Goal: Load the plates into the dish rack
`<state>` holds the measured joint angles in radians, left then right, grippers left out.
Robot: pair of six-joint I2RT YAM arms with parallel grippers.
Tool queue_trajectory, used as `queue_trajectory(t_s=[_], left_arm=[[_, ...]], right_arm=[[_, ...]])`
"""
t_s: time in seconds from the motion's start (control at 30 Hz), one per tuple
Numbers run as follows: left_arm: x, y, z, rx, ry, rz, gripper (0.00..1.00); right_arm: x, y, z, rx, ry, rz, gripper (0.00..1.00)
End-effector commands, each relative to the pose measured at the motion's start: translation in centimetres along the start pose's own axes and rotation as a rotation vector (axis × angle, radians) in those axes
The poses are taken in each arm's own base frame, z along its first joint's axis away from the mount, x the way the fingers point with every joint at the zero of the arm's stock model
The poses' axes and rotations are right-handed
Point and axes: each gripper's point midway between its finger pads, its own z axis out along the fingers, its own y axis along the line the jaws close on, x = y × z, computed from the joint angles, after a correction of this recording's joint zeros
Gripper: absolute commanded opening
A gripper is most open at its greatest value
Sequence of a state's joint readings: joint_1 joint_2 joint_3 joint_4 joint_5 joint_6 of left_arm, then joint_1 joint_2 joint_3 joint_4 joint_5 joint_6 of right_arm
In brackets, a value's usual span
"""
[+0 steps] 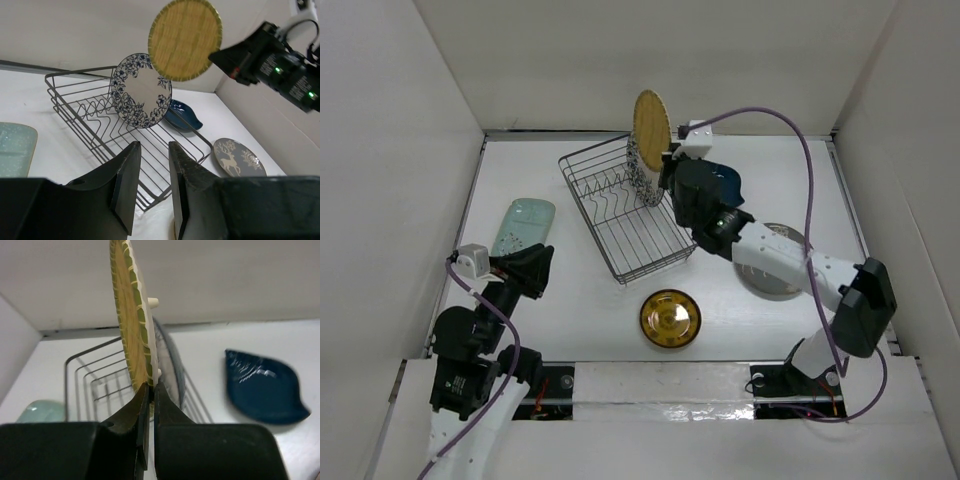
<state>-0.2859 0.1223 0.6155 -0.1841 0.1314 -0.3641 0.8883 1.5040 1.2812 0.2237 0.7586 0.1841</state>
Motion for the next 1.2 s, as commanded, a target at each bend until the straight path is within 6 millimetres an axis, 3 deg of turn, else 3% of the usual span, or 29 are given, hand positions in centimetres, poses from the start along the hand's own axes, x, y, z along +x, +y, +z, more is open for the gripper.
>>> queue_trajectory(t_s=[0.0, 0.03, 0.1, 0.23, 0.27, 0.33, 0.4, 0.43, 0.6, 0.8, 0.9, 1.0, 1.17], left_arm=[[-0.6, -0.5, 0.6, 0.021, -0.013, 0.005, 0.26], [-0.6, -0.2, 0.6, 0.009, -0.012, 0.006, 0.26], [-0.4, 0.0, 0.8, -0.003, -0.004, 0.001, 0.26], [0.1, 0.9, 1.3, -0.051, 0.018, -0.012, 0.26], [0.3, 1.0, 1.4, -0.056, 0.027, -0.013, 0.26], [0.6, 1.2, 1.7, -0.063, 0.041, -0.013, 0.26], [1.0, 1.4, 1.9, -0.071, 0.056, -0.014, 0.26], [1.0, 1.5, 2.0, -0.073, 0.06, -0.014, 0.26], [1.2, 1.8, 2.2, -0.09, 0.067, -0.011, 0.26], [1.2, 1.8, 2.3, -0.093, 0.069, -0.011, 0.26], [1.1, 1.8, 2.2, -0.09, 0.064, -0.011, 0.26], [1.2, 1.8, 2.2, -0.088, 0.066, -0.013, 0.26], [1.0, 1.7, 2.1, -0.086, 0.058, -0.012, 0.26]], right_arm=[[-3.2, 1.2, 3.5, -0.076, -0.069, -0.192, 0.0], [-1.8, 1.4, 4.7, -0.075, -0.046, -0.222, 0.0], [-2.6, 1.5, 5.9, -0.079, -0.067, -0.235, 0.0], [-1.4, 1.6, 8.2, -0.117, -0.052, -0.291, 0.0], [-0.4, 1.8, 8.6, -0.127, -0.033, -0.305, 0.0], [0.0, 0.8, 9.7, -0.116, -0.027, -0.31, 0.0], [1.6, 0.4, 10.5, -0.128, 0.008, -0.31, 0.0], [2.3, 1.1, 10.5, -0.159, 0.021, -0.291, 0.0], [5.5, 0.1, 11.8, -0.155, 0.078, -0.29, 0.0], [9.0, 0.1, 11.7, -0.177, 0.145, -0.272, 0.0], [9.8, -0.1, 11.2, -0.163, 0.148, -0.263, 0.0], [7.9, 0.1, 10.6, -0.126, 0.1, -0.262, 0.0], [2.7, 0.3, 9.2, -0.034, -0.016, -0.289, 0.0]])
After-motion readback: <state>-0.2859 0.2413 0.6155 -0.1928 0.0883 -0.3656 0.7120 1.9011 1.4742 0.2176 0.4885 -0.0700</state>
